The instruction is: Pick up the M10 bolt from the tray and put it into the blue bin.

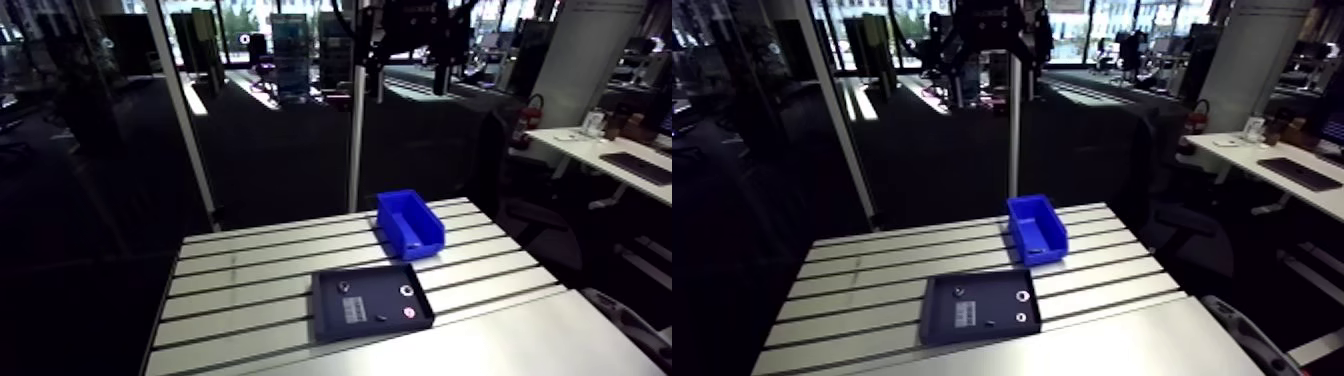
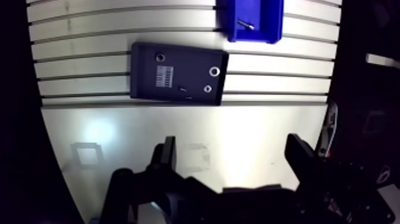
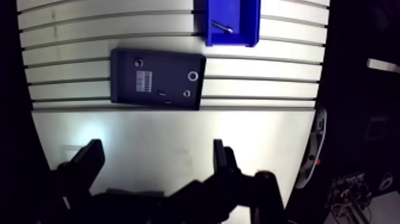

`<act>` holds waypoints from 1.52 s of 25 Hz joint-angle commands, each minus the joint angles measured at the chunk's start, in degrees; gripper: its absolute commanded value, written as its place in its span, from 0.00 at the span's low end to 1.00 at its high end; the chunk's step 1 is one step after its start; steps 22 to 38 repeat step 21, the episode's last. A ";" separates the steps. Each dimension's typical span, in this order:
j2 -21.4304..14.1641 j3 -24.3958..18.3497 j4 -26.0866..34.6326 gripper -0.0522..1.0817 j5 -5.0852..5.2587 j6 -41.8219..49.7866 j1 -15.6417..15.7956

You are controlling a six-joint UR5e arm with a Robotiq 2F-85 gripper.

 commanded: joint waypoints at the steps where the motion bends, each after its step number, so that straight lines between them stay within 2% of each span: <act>1: -1.45 0.47 0.88 0.06 0.81 5.28 0.26; 3: -1.45 0.47 1.06 0.06 1.86 5.90 0.26; 5: -1.36 0.47 1.15 0.06 2.30 6.51 0.26; 38: -2.24 0.47 1.15 0.06 2.21 6.42 0.53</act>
